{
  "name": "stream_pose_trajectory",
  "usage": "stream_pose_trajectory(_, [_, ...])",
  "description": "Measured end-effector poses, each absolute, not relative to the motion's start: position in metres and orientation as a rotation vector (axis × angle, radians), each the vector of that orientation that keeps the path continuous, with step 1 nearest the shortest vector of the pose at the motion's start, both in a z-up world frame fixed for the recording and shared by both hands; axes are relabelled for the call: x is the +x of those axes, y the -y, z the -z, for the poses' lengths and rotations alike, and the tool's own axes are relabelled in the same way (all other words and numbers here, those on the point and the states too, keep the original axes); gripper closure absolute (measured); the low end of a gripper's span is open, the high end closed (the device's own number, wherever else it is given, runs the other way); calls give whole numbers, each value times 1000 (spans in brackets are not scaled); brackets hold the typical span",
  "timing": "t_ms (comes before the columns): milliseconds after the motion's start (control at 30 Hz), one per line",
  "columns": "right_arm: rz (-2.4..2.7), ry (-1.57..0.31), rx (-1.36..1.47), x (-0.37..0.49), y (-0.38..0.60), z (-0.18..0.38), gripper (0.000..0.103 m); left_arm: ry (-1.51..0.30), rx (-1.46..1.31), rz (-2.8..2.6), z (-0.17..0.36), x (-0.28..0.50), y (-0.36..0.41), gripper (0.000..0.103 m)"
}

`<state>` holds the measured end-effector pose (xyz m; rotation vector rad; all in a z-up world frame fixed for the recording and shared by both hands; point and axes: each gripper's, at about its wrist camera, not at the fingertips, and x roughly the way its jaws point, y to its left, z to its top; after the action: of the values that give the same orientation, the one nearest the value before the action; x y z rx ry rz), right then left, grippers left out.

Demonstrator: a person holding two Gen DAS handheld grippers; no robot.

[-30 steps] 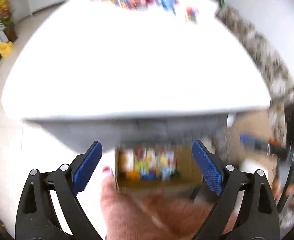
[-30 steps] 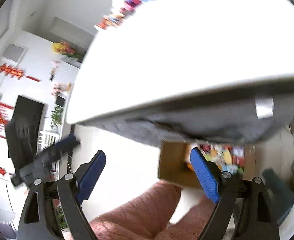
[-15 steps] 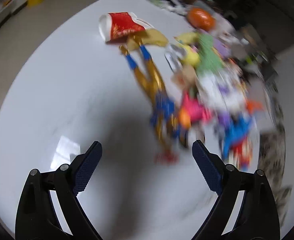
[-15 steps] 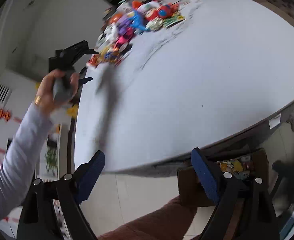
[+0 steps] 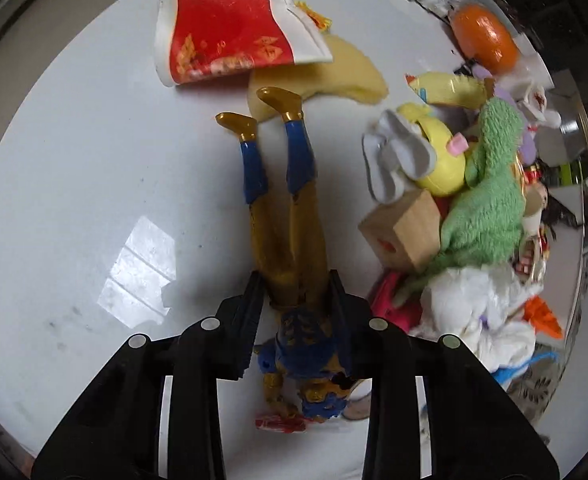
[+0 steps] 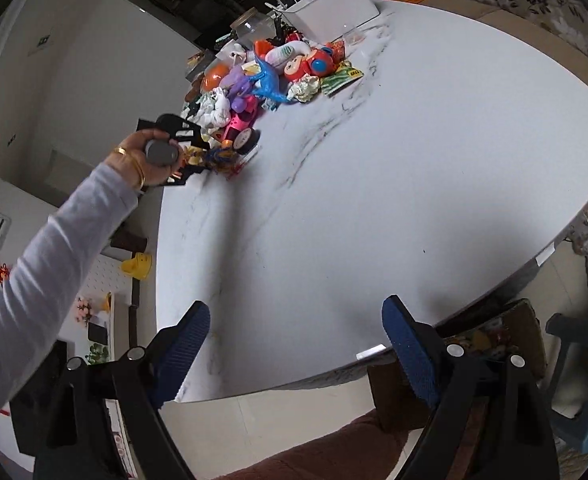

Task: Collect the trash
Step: 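Grasp gold action figure with left tool while right tool grasps tape roll, then carry the action figure and tape roll to the box and release both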

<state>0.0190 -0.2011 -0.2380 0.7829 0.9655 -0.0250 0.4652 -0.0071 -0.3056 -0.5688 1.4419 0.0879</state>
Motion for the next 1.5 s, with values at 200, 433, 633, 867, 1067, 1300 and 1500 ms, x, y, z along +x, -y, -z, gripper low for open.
stream_pose_trajectory(200, [-25,-974,691,42,197,228,17,-1291,-636,237,262,414,-18,72])
stream_pose_trajectory(433, [-78,-1013,450,129,175,231,17,-1157,-451,499,209,294,-71,72])
stream_pose_trajectory(633, [-88,-1041,206,266,137,247,17,-1199,-330,470,230,222,-115,72])
stream_pose_trajectory(867, [7,-1142,40,384,102,287,28,-1235,-345,433,244,184,-161,72])
stream_pose_trajectory(1067, [40,-1216,63,401,114,303,53,-1228,-368,426,246,176,-180,72])
stream_pose_trajectory(1300, [-62,-1105,164,349,139,245,53,-1197,-350,439,231,164,-169,72])
stream_pose_trajectory(1500, [-262,-961,187,232,159,181,53,-1167,-284,458,215,123,-126,72])
